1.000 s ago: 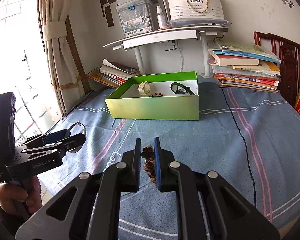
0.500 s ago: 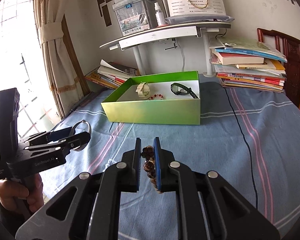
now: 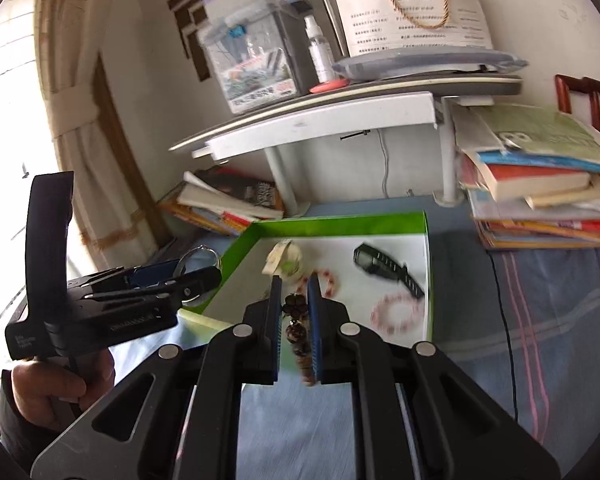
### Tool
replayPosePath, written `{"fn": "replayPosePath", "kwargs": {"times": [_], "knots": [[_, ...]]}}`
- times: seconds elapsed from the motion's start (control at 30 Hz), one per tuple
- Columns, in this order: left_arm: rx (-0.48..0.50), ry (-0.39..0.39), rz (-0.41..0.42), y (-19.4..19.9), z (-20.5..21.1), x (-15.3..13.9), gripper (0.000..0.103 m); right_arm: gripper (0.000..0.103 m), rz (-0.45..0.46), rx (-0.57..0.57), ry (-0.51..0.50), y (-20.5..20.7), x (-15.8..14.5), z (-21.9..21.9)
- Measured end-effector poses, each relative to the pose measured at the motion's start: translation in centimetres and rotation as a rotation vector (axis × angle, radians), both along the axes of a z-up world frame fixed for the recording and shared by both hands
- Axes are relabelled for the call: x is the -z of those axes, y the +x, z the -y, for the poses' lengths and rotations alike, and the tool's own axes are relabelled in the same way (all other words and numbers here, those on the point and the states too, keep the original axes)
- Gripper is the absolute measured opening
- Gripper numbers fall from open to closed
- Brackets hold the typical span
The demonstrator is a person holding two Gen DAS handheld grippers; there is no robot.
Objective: Organize jewelry
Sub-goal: 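Lift and carry the bangle with left while right carries the wooden bracelet over the box, then open the left gripper inside the box while right releases the wooden bracelet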
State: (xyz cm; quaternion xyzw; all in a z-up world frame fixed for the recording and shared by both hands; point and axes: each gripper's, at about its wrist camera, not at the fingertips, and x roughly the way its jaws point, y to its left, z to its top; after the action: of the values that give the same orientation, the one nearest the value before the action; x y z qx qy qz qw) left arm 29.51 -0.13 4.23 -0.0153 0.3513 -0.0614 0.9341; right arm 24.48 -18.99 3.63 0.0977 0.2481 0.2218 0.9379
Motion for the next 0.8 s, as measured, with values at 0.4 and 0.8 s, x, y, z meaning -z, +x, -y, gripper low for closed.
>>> {"fn": "replayPosePath", "kwargs": {"times": [0.4, 0.8], "knots": [[-0.088, 0.049, 0.003, 6.1, -0.7, 2.0, 0.090, 0.082, -0.042, 0.139, 0.014, 6.7, 2.0, -0.1], [-0.060, 0.044, 0.158, -7.0, -0.5, -1.2, 0.099, 0.100, 0.111, 0.198, 0.011, -6.3, -0.5, 2.3]]}}
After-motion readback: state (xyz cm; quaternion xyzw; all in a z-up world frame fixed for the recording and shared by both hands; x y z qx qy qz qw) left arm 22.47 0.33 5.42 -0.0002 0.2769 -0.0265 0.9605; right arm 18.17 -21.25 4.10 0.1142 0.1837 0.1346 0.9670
